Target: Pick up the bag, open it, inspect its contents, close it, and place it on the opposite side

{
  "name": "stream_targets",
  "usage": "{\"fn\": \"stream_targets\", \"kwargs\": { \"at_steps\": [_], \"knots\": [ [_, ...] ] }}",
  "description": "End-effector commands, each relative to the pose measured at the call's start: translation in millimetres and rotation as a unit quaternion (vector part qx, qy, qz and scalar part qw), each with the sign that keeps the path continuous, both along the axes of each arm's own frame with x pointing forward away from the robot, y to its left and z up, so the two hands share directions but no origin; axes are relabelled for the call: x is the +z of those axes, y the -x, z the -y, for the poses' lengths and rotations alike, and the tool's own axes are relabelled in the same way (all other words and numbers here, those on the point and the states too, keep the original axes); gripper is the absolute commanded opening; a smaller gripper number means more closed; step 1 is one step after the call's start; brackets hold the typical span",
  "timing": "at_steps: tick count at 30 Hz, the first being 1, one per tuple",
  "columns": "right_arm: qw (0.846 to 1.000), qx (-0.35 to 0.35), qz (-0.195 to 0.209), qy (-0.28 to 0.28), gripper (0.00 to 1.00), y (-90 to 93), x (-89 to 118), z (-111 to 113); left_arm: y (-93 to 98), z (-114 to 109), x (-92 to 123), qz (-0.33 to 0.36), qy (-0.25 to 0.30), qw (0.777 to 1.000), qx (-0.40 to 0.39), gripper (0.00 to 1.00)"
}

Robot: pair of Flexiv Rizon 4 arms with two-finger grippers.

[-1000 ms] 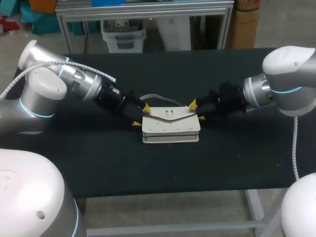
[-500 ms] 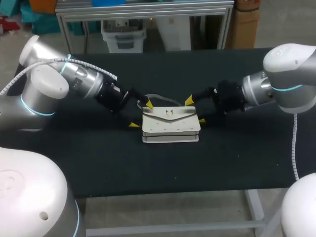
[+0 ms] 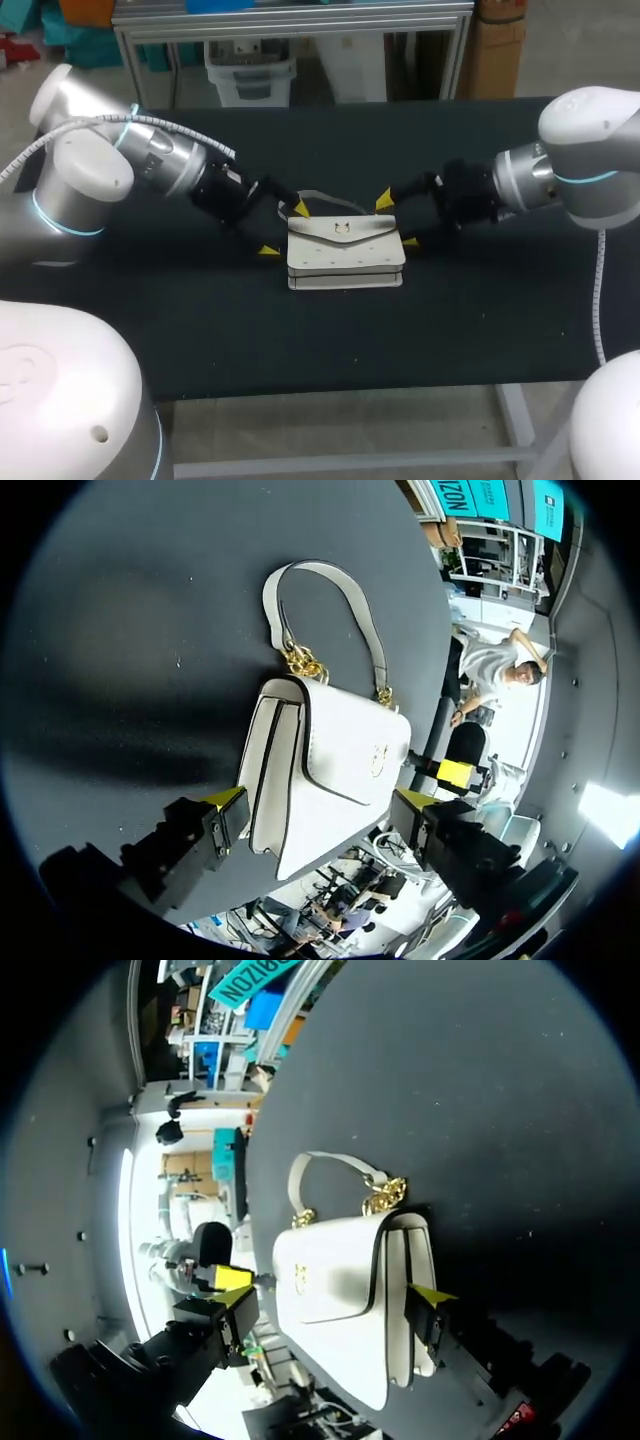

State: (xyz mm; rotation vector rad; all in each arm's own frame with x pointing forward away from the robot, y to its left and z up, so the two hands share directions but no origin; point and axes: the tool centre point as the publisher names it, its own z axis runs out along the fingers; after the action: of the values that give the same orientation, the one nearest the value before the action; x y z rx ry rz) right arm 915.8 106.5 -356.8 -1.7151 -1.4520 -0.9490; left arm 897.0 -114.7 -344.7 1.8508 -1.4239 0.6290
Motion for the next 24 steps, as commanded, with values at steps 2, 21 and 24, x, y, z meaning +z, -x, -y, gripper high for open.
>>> {"fn": "stream_targets", "kwargs": {
  "at_steps": [2, 21, 24],
  "knots": [
    [1.0, 0.005, -0.004, -0.003, 0.93, -3.0, -4, -5, -7.6, 11, -11, -0.006, 0.009, 1.0, -0.018, 0.93],
    [0.999, 0.025, -0.024, -0.004, 0.0, -8.2, -19, -14, -21.8, 15, -23, -0.014, 0.021, 1.0, -0.018, 0.0],
    [0.999, 0.028, -0.017, -0.002, 0.0, -4.5, -18, -14, -17.8, 12, -21, -0.007, 0.021, 1.0, -0.017, 0.0]
  ]
}}
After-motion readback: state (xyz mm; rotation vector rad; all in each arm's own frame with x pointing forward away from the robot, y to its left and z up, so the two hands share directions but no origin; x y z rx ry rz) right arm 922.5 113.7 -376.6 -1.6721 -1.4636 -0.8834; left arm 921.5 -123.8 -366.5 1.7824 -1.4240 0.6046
